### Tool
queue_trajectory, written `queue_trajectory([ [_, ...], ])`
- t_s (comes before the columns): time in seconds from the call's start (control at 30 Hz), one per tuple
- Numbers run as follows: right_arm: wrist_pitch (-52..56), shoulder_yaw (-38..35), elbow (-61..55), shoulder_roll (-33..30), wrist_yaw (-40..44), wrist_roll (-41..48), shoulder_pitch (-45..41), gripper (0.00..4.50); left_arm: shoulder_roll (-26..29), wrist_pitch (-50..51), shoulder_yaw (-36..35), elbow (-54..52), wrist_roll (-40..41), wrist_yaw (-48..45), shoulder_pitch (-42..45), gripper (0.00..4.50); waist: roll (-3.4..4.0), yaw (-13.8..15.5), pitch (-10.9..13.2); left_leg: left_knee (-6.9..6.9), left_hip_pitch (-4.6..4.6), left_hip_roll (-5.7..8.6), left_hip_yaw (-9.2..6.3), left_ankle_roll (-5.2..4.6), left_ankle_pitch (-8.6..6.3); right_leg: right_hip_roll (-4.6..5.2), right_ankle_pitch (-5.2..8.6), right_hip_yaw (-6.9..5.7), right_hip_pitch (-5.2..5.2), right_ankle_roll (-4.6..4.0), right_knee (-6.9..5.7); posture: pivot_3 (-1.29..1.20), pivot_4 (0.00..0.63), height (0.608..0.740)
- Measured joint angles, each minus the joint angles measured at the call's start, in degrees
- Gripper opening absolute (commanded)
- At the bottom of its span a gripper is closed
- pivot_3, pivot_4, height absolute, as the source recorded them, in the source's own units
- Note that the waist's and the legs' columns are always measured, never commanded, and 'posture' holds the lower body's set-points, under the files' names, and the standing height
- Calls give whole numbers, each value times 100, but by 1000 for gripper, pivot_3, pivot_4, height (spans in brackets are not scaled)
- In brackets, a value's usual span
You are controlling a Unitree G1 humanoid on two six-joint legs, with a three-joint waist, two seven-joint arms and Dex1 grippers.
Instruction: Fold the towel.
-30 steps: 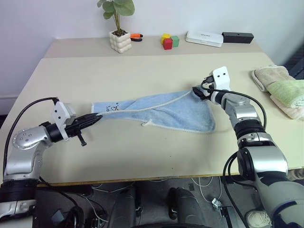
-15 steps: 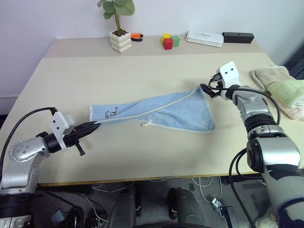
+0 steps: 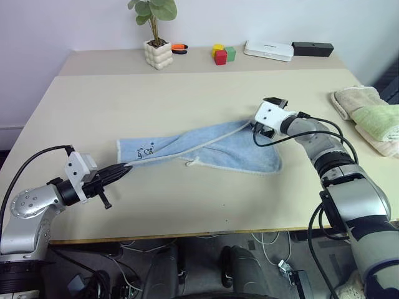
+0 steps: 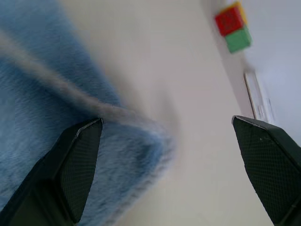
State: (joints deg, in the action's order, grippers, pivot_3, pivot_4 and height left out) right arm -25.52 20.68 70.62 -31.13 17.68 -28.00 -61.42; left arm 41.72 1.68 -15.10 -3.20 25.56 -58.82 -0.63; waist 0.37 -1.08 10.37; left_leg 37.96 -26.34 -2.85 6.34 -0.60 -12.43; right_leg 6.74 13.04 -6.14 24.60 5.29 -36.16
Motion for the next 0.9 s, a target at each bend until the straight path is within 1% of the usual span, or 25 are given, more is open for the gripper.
queue_trajectory([
  [0.2,-17,760,194,41,-844,-925,-326,4500,-2,-2,-61,-208,17,34,-196,36,0,-20,0,-1,1,-1,1,2,1,-1,0,1,2,-1,-2,0,150,740],
  [0.23,-16,820,222,50,-931,-1003,-352,3960,-4,-3,-85,-221,17,34,-225,0,0,-16,-1,-1,1,-1,1,3,1,-1,0,1,2,-1,-2,0,150,740],
  [0.27,-12,895,266,76,-1041,-1107,-376,3656,-5,-11,-139,-248,17,36,-281,0,0,-17,0,-1,1,-1,1,3,1,-1,0,1,2,-1,-2,0,150,740],
  [0.3,-19,979,307,86,-1114,-1188,-383,3211,-5,-25,-170,-275,19,38,-331,0,1,-14,0,-1,1,-1,2,3,1,-1,0,2,2,-1,-1,0,150,740],
  [0.43,-10,1269,416,199,-1334,-1505,-398,1120,-50,-63,-205,-396,25,50,-439,0,1,-22,0,-2,0,-1,3,4,2,-1,0,3,4,-1,-2,0,150,740],
  [0.5,-4,1392,438,299,-1485,-1637,-404,177,-58,-92,-221,-434,23,65,-480,0,1,-35,0,-4,0,-2,3,5,3,-2,0,3,6,-1,-3,0,150,740],
  [0.53,-4,1396,439,305,-1520,-1651,-450,31,-60,-94,-233,-443,23,76,-510,0,1,-42,0,-4,1,-2,4,5,3,-2,0,4,6,-1,-3,0,150,740],
  [0.73,-13,1413,463,260,-1569,-1688,-525,31,-77,-95,-291,-443,52,134,-556,0,1,-48,-1,-4,0,-2,3,5,3,-2,0,4,5,-1,-3,0,150,740],
  [0.9,-315,1281,422,-129,-1313,-1541,-497,31,-143,-107,-306,-283,-42,332,-393,0,1,-29,-1,-4,1,-1,4,5,3,-2,0,5,4,0,-2,0,150,740],
])
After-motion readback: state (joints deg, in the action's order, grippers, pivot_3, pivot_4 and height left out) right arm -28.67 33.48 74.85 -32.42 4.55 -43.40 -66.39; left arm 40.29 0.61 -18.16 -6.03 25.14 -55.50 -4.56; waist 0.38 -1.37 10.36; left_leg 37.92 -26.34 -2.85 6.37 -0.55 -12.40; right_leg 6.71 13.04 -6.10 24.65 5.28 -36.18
